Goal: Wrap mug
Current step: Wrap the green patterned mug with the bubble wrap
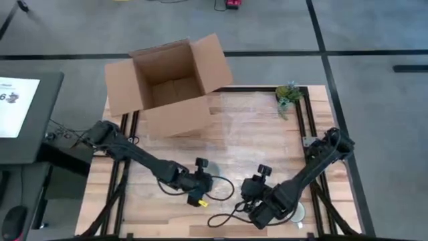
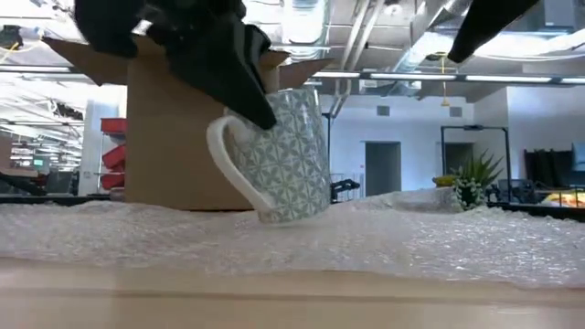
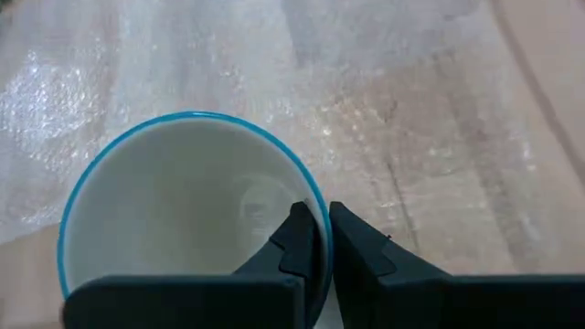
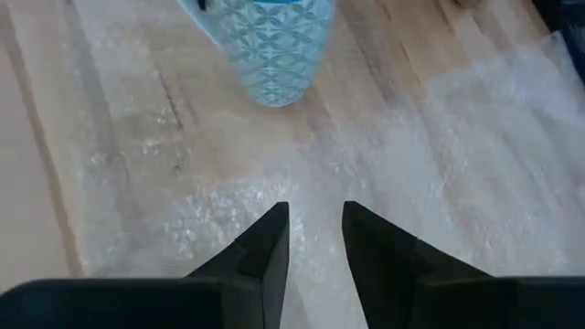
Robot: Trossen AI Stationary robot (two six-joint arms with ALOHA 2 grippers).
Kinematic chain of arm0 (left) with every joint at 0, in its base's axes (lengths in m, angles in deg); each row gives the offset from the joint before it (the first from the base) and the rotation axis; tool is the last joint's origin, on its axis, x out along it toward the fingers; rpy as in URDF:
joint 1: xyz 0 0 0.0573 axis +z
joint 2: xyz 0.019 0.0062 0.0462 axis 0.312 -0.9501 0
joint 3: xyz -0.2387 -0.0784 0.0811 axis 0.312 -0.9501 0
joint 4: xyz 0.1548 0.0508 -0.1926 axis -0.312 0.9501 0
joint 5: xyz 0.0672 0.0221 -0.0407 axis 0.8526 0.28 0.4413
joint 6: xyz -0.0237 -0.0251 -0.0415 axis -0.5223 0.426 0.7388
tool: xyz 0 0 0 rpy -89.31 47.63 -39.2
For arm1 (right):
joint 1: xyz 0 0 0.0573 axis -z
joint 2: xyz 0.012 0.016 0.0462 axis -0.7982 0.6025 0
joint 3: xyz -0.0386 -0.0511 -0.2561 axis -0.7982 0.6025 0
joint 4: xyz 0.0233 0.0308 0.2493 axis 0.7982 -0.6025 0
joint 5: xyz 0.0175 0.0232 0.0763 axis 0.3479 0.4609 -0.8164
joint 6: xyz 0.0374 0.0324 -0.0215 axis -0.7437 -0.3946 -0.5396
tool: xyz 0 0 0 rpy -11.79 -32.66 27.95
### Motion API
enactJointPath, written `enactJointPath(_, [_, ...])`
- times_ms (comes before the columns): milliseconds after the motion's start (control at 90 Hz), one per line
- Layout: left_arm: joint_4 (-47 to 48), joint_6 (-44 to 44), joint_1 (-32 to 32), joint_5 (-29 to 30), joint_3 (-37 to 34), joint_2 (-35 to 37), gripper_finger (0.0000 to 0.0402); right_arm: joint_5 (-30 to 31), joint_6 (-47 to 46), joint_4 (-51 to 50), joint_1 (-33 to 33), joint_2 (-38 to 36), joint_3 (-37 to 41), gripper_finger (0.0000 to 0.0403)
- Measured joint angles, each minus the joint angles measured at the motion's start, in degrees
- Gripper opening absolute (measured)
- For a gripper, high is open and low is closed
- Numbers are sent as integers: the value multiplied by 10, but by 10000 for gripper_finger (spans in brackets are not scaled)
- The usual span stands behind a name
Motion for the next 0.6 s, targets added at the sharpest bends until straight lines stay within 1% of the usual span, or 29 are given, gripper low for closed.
enactJointPath(167, [-7, -5, 12, -11, 0, -1, 26, 10, -2, 9, -2, 0, 11, 95])
enactJointPath(467, [-10, -7, 14, -17, 1, 3, 108, 10, -1, 15, -1, 0, 11, 95])
enactJointPath(533, [-6, -5, 13, -17, 1, 10, 120, 10, -3, 17, -3, 0, 12, 95])
enactJointPath(600, [-7, -3, 8, -17, 1, 22, 125, 11, -2, 42, 0, -1, 26, 95])
